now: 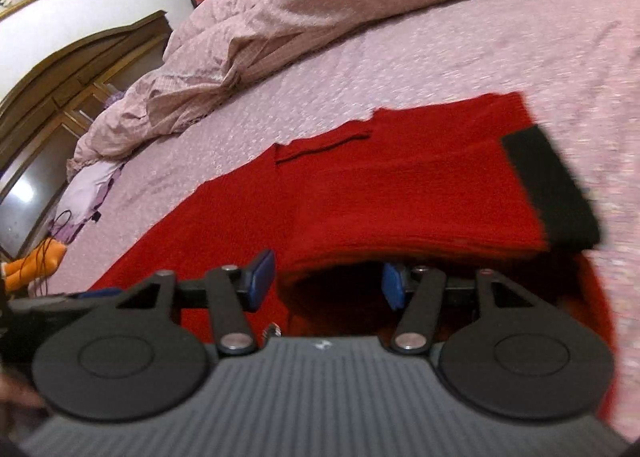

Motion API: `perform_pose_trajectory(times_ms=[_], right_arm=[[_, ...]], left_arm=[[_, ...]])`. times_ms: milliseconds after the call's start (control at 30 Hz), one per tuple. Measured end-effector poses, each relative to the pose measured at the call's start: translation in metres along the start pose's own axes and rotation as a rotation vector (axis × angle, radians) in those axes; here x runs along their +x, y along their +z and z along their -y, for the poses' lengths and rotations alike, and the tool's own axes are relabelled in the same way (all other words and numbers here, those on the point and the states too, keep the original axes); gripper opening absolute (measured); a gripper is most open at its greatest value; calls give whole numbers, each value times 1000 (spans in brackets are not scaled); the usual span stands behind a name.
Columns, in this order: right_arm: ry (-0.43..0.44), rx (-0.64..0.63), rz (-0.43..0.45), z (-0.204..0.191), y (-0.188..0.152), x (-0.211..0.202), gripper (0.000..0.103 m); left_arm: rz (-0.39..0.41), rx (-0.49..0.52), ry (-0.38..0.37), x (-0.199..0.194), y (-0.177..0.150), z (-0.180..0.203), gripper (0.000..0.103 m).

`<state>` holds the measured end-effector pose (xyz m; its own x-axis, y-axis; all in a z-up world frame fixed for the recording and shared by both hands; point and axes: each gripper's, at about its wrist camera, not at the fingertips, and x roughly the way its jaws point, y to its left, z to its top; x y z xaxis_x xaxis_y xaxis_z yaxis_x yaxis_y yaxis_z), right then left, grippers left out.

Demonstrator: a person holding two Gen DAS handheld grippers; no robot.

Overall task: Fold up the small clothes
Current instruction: 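Lift the sleeve with the right tool and fold it across the cardigan body, then open the right tool to release the folded sleeve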

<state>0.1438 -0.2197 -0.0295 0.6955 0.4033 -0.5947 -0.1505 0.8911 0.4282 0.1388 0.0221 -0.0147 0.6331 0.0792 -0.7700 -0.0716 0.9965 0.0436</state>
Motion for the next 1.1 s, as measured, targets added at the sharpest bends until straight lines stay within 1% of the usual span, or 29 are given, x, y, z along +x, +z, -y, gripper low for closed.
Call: perform_pose_trajectory(times_ms=[133,233,333,433,533,833,1000,1100], right_arm=[[-77,-6,29,15,-1,-31,59],[-171,-23,22,29,-4,-48,59],[-243,-10,22,43,-5,-57,59],[-288,18,21,57,-6,-60,59],[-312,44,15,66,-5,-60,59],[-340,96,37,85,-8,-72,59],[-353,141,51,96,-10,-79,59],[-359,159,52,102,-11,-82,59]], left_arm=[[27,73,-41,-7,6,27,103],[44,133,-79,-12,9,50,103],[60,192,-110,-15,9,76,103],[64,246,-143,-17,9,99,103],[68,291,-168,-17,8,118,103],[87,425,-206,-5,6,167,103],[77,459,-236,6,3,191,103],[93,473,-224,11,0,203,103]])
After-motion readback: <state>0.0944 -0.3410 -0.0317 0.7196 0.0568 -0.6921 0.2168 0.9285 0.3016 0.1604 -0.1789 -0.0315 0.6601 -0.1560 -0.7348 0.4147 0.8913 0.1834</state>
